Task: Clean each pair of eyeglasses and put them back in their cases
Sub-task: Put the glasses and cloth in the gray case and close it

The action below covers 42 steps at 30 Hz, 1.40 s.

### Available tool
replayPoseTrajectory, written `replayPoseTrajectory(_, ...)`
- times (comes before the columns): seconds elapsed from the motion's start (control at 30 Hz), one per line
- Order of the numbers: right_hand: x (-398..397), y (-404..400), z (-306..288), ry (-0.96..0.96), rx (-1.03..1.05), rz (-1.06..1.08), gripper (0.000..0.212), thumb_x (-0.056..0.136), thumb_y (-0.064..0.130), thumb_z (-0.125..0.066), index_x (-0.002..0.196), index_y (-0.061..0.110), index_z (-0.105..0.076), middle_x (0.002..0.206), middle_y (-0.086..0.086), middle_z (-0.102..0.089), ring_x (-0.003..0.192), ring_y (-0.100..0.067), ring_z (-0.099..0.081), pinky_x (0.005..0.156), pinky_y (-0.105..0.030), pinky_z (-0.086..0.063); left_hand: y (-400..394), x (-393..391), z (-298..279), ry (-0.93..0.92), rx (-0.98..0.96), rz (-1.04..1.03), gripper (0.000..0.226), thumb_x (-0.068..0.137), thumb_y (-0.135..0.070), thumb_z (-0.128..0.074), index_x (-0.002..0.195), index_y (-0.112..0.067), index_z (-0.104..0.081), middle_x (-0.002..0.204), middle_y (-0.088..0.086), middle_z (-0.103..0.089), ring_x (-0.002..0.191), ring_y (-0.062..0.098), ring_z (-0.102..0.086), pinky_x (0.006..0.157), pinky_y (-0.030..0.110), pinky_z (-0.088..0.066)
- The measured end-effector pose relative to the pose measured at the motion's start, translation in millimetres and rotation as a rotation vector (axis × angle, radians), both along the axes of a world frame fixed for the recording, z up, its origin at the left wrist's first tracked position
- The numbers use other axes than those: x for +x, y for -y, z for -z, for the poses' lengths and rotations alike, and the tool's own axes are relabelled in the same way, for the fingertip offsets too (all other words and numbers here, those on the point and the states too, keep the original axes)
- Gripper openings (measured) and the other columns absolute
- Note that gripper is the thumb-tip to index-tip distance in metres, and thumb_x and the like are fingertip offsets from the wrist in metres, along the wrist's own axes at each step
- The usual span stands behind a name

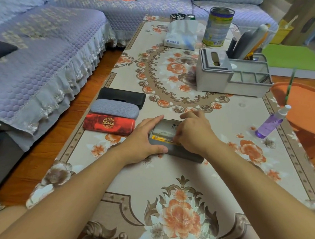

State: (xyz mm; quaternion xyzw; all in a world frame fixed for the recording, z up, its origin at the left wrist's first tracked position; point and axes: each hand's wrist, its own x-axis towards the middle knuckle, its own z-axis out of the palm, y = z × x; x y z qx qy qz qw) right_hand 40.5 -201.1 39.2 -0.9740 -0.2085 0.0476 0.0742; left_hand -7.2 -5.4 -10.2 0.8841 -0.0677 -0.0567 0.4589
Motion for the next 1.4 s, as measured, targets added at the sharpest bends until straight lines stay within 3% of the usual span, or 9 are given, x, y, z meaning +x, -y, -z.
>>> replayPoseTrajectory(0.17, 1.5, -2.7, 6.2, -0.023, 0.060, 0.080, 0.024, 0.087, 0.050, -0.070, 0.104, 0.035, -0.079, 0.150, 0.000, -0.048, 0.138, -0.031, -0.031, 0.112, -0.040, -0.030, 1.6, -1.6, -2.0, -0.010, -0.024, -0.011, 0.100, 0.078, -0.026, -0.088, 0.158, -0.036, -0.030, 0.145, -0.013, -0.039, 0.129, 0.001, -0.044, 0.089, -0.005, -0.034)
replayPoseTrajectory(0.4, -9.8, -6.3, 14.5, 0.063, 0.039, 0.107, 0.030, 0.090, 0.048, -0.067, 0.110, 0.028, -0.078, 0.150, 0.001, -0.048, 0.139, -0.032, -0.031, 0.113, -0.044, -0.025, 2.7, -3.5, -2.7, -0.012, -0.042, -0.014, 0.099, 0.078, -0.025, -0.088, 0.158, -0.037, -0.030, 0.144, -0.014, -0.039, 0.126, -0.003, -0.044, 0.089, -0.006, -0.034)
replayPoseTrajectory(0.6, -6.5, 1.7, 16.6, 0.047, 0.071, 0.087, 0.031, 0.089, 0.055, -0.066, 0.105, 0.030, -0.077, 0.145, -0.003, -0.052, 0.134, -0.032, -0.036, 0.110, -0.042, -0.028, 3.5, -5.1, -6.5, -0.015, -0.043, -0.001, 0.099, 0.079, -0.025, -0.088, 0.158, -0.036, -0.030, 0.143, -0.014, -0.039, 0.115, -0.027, -0.038, 0.085, -0.006, -0.035)
replayPoseTrajectory(0.7, -5.2, 12.5, 6.8, 0.105, 0.375, 0.122, 0.027, 0.092, 0.049, -0.064, 0.101, 0.025, -0.073, 0.133, -0.003, -0.059, 0.129, -0.027, -0.043, 0.104, -0.036, -0.031, 3.2, -7.9, -8.8, -0.003, -0.061, 0.003, 0.099, 0.080, -0.023, -0.087, 0.158, -0.038, -0.028, 0.142, -0.015, -0.038, 0.112, -0.031, -0.038, 0.084, -0.004, -0.037)
replayPoseTrajectory(0.8, -11.5, 32.4, -7.2, 0.129, 0.586, 0.228, 0.028, 0.102, 0.037, -0.052, 0.118, 0.017, -0.066, 0.125, -0.002, -0.064, 0.122, -0.022, -0.051, 0.094, -0.028, -0.034, 2.7, -12.5, -11.0, 0.016, -0.052, -0.017, 0.094, 0.080, -0.025, -0.087, 0.154, -0.044, -0.032, 0.139, -0.020, -0.037, 0.119, -0.016, -0.040, 0.096, 0.005, -0.037)
replayPoseTrajectory(0.9, -31.0, 47.4, -6.8, -0.068, 0.535, 0.148, 0.034, 0.107, 0.033, -0.043, 0.116, 0.014, -0.069, 0.118, -0.004, -0.069, 0.109, -0.022, -0.060, 0.088, -0.031, -0.043, 1.9, -16.0, -5.9, 0.116, 0.020, -0.026, 0.065, 0.078, -0.025, -0.088, 0.130, -0.038, -0.052, 0.131, -0.016, -0.041, 0.120, -0.009, -0.041, 0.102, 0.006, -0.034)
replayPoseTrajectory(1.03, -52.4, 57.3, 15.2, -0.091, 0.496, 0.051, 0.026, 0.105, 0.027, -0.048, 0.120, 0.019, -0.067, 0.116, 0.005, -0.065, 0.106, -0.011, -0.055, 0.092, -0.028, -0.041, 1.0, -15.8, 0.5, 0.139, 0.042, -0.019, 0.042, 0.077, -0.025, -0.088, 0.100, -0.037, -0.055, 0.131, -0.017, -0.037, 0.122, -0.010, -0.038, 0.095, -0.002, -0.028)
replayPoseTrajectory(1.23, -51.3, 61.1, 42.4, -0.107, 0.625, 0.104, 0.021, 0.097, 0.019, -0.064, 0.117, 0.026, -0.064, 0.118, 0.007, -0.060, 0.108, -0.008, -0.054, 0.093, -0.021, -0.041, 4.4, -13.8, 4.5, 0.198, 0.121, 0.028, 0.040, 0.079, -0.025, -0.086, 0.097, -0.035, -0.051, 0.138, -0.015, -0.041, 0.127, 0.012, -0.041, 0.106, 0.028, -0.038)
replayPoseTrajectory(1.4, -55.2, 71.3, 31.3, -0.203, 0.496, 0.033, 0.061, 0.093, 0.037, -0.070, 0.146, 0.025, -0.043, 0.135, 0.010, -0.048, 0.121, -0.007, -0.047, 0.104, -0.024, -0.039, 6.5, -13.6, -0.2, 0.147, 0.101, 0.027, 0.046, 0.079, -0.022, -0.085, 0.096, -0.039, -0.046, 0.119, -0.012, -0.050, 0.110, 0.012, -0.052, 0.091, 0.031, -0.051)
